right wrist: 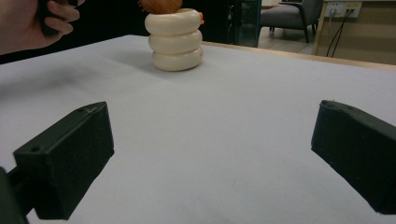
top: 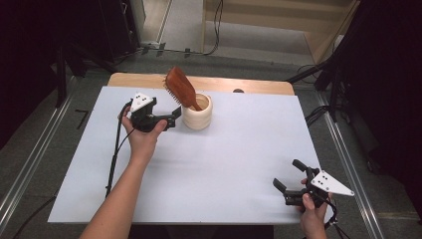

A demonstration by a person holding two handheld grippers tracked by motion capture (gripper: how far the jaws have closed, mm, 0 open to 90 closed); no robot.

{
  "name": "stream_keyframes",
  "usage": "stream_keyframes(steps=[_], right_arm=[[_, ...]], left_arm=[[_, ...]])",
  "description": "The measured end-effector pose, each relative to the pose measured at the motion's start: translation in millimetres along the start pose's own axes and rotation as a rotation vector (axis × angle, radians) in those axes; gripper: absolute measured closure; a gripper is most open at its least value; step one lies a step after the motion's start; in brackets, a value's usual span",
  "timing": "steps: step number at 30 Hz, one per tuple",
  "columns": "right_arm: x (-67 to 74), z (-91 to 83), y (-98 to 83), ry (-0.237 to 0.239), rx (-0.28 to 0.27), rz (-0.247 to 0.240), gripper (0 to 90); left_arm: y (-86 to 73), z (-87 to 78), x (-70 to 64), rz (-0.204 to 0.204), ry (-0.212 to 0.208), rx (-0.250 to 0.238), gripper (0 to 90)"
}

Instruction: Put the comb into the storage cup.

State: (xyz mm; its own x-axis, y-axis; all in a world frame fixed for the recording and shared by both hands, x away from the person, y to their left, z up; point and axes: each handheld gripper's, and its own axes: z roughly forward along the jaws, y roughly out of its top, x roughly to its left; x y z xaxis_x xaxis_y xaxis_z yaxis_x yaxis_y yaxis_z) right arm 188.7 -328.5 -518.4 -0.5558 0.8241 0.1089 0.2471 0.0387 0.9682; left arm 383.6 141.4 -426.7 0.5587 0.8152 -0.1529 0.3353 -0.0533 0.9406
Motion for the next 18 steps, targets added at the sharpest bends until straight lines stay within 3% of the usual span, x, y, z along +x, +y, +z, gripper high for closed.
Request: stream_keyframes(steps=[18], right_arm=[[0.0,0.4,0.0,-0.005,0.003,-0.007,0.0]], left_arm=[[-21.0,-33.1,2.2,0.011,0.003,-0.012,0.0]])
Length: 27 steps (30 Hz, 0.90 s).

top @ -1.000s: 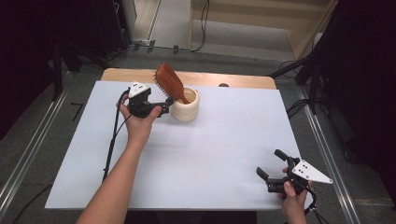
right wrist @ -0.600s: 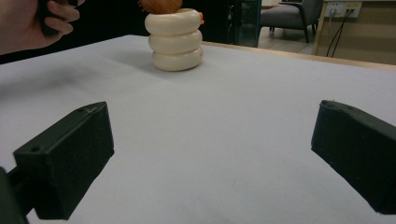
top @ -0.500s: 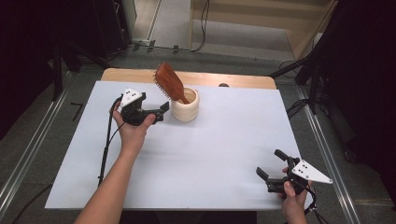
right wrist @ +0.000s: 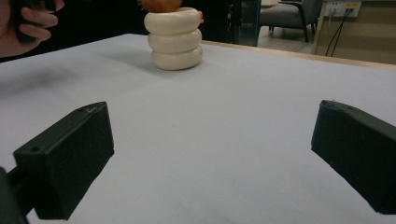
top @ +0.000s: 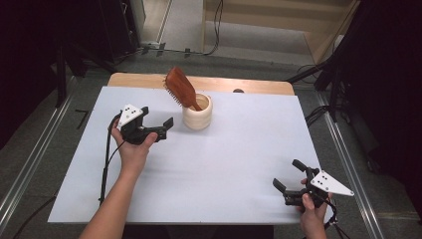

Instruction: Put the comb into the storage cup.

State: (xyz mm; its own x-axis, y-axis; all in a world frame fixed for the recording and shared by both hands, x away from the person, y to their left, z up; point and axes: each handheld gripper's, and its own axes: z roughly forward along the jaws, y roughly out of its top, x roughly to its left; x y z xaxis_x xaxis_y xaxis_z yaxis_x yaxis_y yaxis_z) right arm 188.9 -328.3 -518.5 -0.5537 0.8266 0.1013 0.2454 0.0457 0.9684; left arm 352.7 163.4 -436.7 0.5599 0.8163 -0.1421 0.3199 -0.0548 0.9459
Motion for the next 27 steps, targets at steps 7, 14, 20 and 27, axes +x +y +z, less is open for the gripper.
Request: stream_keyframes(steps=[7,14,20,27], right_arm=[[0.2,0.1,-0.1,-0.002,-0.001,0.001,0.0],[0.3,0.1,-0.1,-0.002,-0.001,0.001,0.0],[0.1,-0.2,-0.1,0.000,-0.002,-0.001,0.0],[0.6,0.1,-0.1,-0.002,0.001,0.000,0.0]], left_arm=[[-8.6,-10.7,-2.7,0.012,0.002,0.004,0.0],[-16.8,-21.5,-4.0,0.031,0.007,0.010,0.0],[-21.5,-32.2,-7.3,0.048,0.005,0.015,0.0],[-28.7,-43.4,-9.6,0.055,0.001,0.017,0.0]])
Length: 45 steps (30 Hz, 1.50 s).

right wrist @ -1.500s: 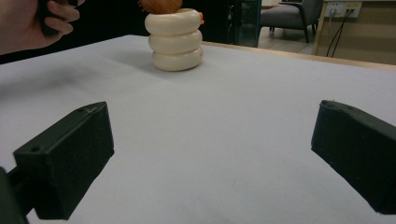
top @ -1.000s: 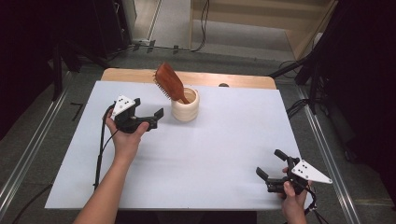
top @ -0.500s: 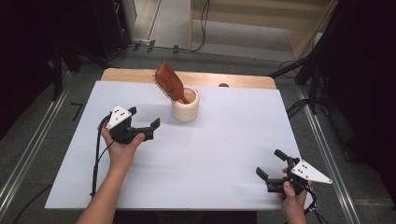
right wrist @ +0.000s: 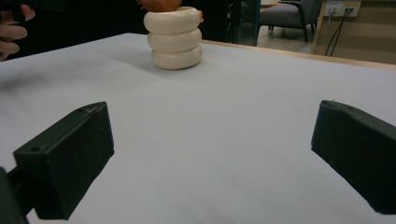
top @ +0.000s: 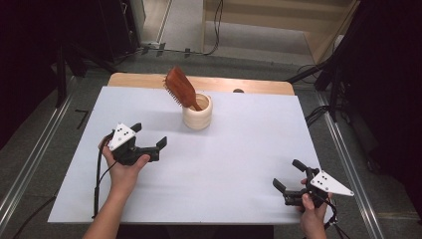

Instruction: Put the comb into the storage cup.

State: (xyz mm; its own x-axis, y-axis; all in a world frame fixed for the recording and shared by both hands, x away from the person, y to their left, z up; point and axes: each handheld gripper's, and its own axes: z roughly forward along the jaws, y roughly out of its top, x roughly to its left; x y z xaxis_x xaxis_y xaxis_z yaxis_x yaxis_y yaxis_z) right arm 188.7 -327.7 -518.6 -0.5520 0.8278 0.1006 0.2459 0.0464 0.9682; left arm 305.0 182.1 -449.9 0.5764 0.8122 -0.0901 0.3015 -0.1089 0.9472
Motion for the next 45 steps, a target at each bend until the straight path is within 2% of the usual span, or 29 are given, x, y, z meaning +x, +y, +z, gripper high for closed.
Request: stream_keyframes(steps=[8,19,45], right_arm=[[-0.1,-0.2,0.1,0.003,0.000,-0.002,0.0],[0.2,0.0,-0.1,-0.001,0.002,-0.001,0.0],[0.9,0.2,-0.2,-0.011,0.009,-0.008,0.0]], left_arm=[[-7.4,-12.7,-2.2,-0.006,-0.006,-0.006,0.0],[-15.7,-31.2,1.1,-0.008,0.006,-0.011,0.0],[-43.7,-82.5,23.8,-0.012,0.073,0.006,0.0]])
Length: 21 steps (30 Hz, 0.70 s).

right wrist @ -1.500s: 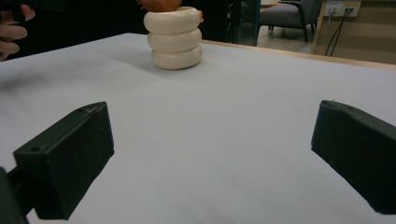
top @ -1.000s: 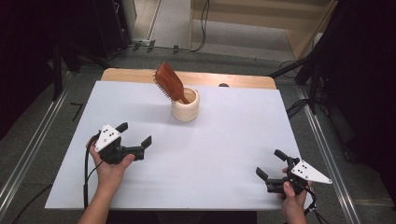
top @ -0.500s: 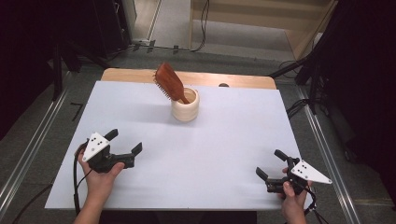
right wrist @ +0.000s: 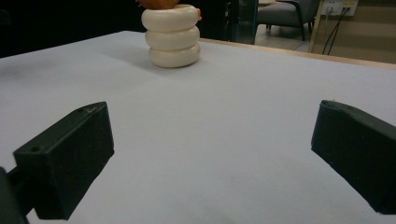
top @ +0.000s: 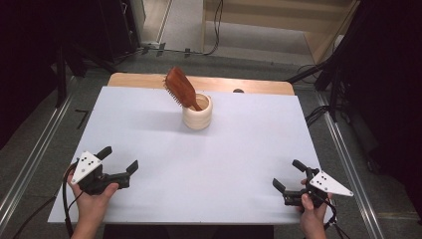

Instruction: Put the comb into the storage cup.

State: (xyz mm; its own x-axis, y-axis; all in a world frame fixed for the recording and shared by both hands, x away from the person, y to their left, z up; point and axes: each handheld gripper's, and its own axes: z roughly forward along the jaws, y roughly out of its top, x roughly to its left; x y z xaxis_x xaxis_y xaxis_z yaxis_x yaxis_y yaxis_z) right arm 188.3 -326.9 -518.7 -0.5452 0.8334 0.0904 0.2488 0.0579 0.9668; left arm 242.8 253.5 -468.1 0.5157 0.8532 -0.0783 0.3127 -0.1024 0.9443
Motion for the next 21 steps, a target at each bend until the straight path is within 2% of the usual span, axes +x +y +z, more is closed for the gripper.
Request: stream_keyframes(steps=[21], right_arm=[[0.5,0.1,-0.1,-0.008,0.004,0.000,0.0]], left_arm=[[-17.2,-26.3,20.9,-0.004,0.042,0.024,0.0]])
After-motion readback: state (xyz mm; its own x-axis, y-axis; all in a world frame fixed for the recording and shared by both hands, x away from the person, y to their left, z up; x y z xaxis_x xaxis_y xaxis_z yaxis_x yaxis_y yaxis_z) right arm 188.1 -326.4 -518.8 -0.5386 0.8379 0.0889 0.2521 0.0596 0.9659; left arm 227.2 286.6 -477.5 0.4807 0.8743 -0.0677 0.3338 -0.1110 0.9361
